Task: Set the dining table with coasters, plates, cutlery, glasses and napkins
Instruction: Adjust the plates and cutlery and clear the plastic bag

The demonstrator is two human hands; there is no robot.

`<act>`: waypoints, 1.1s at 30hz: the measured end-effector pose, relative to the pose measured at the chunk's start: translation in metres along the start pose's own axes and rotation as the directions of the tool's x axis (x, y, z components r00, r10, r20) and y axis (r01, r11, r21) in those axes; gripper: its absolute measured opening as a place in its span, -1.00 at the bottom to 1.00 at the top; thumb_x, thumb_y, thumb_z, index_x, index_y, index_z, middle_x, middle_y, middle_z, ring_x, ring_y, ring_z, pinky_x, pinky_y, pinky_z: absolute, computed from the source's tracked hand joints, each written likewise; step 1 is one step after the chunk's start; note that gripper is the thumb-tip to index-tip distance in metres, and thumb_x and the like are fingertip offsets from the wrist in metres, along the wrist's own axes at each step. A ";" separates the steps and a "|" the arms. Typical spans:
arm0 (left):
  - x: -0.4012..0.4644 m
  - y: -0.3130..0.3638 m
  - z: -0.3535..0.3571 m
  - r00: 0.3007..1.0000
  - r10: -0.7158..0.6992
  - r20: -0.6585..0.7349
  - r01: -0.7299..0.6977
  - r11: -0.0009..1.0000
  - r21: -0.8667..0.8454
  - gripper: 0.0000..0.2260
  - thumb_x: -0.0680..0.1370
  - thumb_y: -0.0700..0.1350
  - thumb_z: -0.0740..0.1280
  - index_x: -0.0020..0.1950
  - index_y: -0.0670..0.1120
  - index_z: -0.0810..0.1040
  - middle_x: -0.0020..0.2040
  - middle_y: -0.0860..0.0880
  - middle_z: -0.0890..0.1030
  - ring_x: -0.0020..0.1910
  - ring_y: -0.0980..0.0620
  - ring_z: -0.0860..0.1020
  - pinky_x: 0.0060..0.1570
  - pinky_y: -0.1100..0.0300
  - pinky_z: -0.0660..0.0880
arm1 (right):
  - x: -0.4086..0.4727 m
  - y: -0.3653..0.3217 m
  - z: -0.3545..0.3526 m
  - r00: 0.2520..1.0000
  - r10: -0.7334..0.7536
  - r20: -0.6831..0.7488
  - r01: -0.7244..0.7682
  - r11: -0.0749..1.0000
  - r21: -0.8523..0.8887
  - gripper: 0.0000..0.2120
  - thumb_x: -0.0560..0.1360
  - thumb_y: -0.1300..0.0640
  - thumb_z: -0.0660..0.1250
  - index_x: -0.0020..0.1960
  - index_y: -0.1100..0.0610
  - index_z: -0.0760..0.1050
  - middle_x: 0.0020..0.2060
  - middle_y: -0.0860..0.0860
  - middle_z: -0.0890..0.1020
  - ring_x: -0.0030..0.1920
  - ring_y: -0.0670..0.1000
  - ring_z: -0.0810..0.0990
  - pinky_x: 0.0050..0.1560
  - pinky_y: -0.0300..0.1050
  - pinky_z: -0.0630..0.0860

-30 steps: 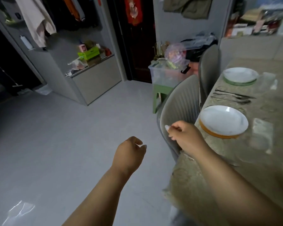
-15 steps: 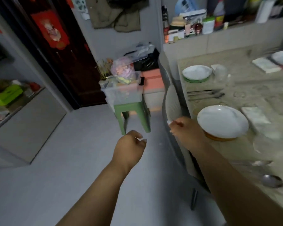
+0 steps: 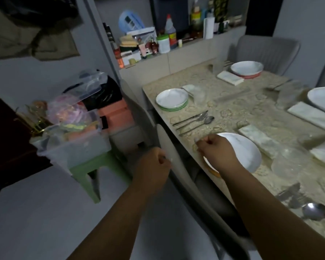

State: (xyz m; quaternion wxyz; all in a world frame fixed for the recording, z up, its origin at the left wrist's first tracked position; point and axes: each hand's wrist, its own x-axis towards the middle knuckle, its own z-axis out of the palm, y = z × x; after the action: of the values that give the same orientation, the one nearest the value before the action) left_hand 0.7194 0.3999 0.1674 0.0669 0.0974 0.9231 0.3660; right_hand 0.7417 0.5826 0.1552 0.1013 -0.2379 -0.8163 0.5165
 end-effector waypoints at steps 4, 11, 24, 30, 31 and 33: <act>0.061 0.011 0.001 0.994 0.089 0.056 -0.089 0.996 0.001 -0.89 0.53 -0.06 0.34 0.05 -0.01 0.52 -0.05 0.06 0.60 -0.05 0.07 0.58 0.05 0.08 0.54 | 0.038 -0.014 0.009 0.997 0.044 -0.067 -0.037 0.994 0.098 -0.72 0.51 -0.05 0.33 -0.20 0.17 0.54 -0.28 0.06 0.65 -0.19 0.04 0.60 -0.08 -0.12 0.45; 0.142 0.050 0.046 0.941 0.217 0.262 -0.222 0.975 -0.008 -0.85 0.52 -0.04 0.37 0.07 -0.02 0.54 -0.01 0.05 0.62 -0.02 0.04 0.59 0.08 0.15 0.51 | 0.071 0.010 -0.021 0.947 0.199 -0.252 -0.176 0.978 0.113 -0.71 0.52 -0.08 0.29 -0.12 0.15 0.55 -0.22 0.05 0.67 -0.13 0.07 0.64 0.03 0.03 0.54; 0.261 0.091 0.161 0.717 0.300 0.630 -0.451 0.888 0.090 -0.80 0.48 -0.02 0.33 -0.20 -0.15 0.53 -0.07 -0.21 0.60 0.11 -0.21 0.54 0.00 0.08 0.50 | 0.077 0.085 -0.053 0.533 0.592 -0.604 -0.601 0.768 0.223 -0.67 0.50 -0.04 0.29 -0.19 0.24 0.56 -0.27 0.13 0.66 -0.17 0.15 0.62 -0.12 -0.07 0.51; 0.280 0.079 0.203 0.627 0.194 0.755 -0.523 0.823 0.222 -0.72 0.60 -0.08 0.19 0.18 -0.22 0.54 0.18 -0.19 0.58 0.21 -0.19 0.52 0.04 0.15 0.43 | 0.066 0.123 -0.036 0.311 0.752 -0.582 -0.826 0.516 0.226 -0.61 0.53 -0.09 0.22 -0.02 0.25 0.57 -0.04 0.18 0.65 0.03 0.18 0.59 -0.10 -0.13 0.40; 0.278 0.075 0.207 0.618 0.176 0.766 -0.533 0.810 0.244 -0.68 0.62 -0.06 0.18 0.23 -0.24 0.51 0.23 -0.20 0.56 0.24 -0.20 0.50 0.07 0.14 0.43 | 0.066 0.128 -0.031 0.291 0.761 -0.580 -0.849 0.485 0.211 -0.57 0.52 -0.12 0.21 0.01 0.25 0.56 -0.01 0.18 0.64 0.04 0.18 0.58 -0.12 -0.14 0.39; 0.278 0.066 0.216 0.598 0.159 0.786 -0.552 0.792 0.260 -0.66 0.64 -0.02 0.14 0.26 -0.23 0.49 0.25 -0.20 0.54 0.24 -0.20 0.50 0.11 0.10 0.44 | 0.068 0.138 -0.023 0.257 0.770 -0.584 -0.885 0.430 0.178 -0.54 0.52 -0.15 0.18 0.07 0.25 0.53 0.02 0.17 0.63 0.06 0.16 0.58 -0.13 -0.16 0.37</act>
State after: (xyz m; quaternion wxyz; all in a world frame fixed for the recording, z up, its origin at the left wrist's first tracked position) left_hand 0.4998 0.6535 0.0417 0.3248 0.4369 0.8366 0.0616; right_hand 0.7315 0.6830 0.0374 0.0382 -0.7853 -0.5342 0.3105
